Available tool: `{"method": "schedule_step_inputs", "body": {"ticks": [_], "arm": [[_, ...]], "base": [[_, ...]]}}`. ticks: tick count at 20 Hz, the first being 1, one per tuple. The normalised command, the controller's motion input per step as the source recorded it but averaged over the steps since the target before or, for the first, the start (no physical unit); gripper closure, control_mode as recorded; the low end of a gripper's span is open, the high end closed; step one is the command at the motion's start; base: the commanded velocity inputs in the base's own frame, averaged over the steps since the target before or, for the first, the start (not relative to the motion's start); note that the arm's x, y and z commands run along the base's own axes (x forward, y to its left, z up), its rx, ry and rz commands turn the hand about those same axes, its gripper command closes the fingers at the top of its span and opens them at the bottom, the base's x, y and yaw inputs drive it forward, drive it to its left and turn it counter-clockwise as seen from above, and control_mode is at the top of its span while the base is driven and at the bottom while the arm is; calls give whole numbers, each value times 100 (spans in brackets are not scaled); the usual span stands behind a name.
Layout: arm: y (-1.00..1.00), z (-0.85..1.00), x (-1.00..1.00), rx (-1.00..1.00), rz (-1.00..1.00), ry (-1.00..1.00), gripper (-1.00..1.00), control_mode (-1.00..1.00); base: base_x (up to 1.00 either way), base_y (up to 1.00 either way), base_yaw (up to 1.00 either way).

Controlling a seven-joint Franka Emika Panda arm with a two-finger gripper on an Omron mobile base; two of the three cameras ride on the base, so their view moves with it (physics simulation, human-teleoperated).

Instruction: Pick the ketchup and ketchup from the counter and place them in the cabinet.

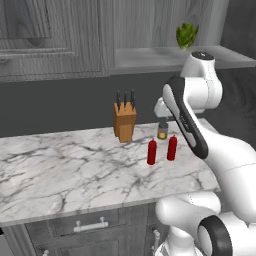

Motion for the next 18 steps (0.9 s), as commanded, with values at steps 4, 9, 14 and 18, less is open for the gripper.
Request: {"method": "schedule_step_inputs", "body": {"ticks": [4, 9, 14, 18], "arm": [[0, -1, -30, 0, 0, -10, -100, -100], [0, -4, -25, 0, 0, -11, -100, -100], [0, -9, -16, -1, 0, -8, -100, -100], [1, -19, -10, 0, 0, -6, -100, -100]], "base": [[0, 0, 0], [0, 0, 0], [0, 0, 0], [0, 0, 0]]}}
